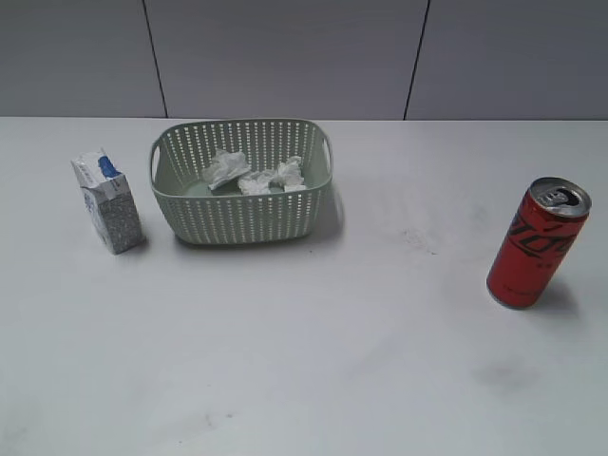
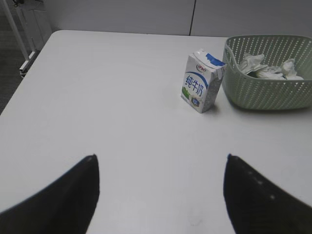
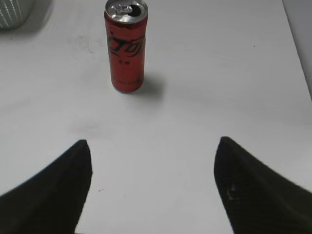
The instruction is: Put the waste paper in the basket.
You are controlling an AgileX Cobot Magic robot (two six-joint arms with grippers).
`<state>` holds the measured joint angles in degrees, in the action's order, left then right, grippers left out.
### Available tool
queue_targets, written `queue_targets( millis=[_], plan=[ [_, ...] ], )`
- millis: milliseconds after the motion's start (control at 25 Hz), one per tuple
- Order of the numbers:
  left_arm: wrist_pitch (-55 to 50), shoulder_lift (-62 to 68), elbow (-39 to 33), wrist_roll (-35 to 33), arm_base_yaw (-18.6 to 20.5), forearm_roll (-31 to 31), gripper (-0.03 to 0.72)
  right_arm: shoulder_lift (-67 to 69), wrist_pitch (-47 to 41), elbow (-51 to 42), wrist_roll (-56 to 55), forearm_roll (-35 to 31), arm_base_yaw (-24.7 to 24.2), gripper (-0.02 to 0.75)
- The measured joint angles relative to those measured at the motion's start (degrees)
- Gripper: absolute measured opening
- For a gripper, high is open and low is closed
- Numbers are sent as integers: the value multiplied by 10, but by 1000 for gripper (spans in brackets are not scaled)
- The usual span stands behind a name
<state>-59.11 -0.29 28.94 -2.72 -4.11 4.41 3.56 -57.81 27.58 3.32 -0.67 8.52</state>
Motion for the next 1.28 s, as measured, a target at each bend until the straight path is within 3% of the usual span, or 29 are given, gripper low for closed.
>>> queue_targets(
  millis=[480,1280],
  plan=[
    [0,0,0,0,0,0,588,-38,45,-22,0,2,0,591],
    [0,0,0,0,0,0,588,-38,40,-35,0,2,0,590]
  ],
)
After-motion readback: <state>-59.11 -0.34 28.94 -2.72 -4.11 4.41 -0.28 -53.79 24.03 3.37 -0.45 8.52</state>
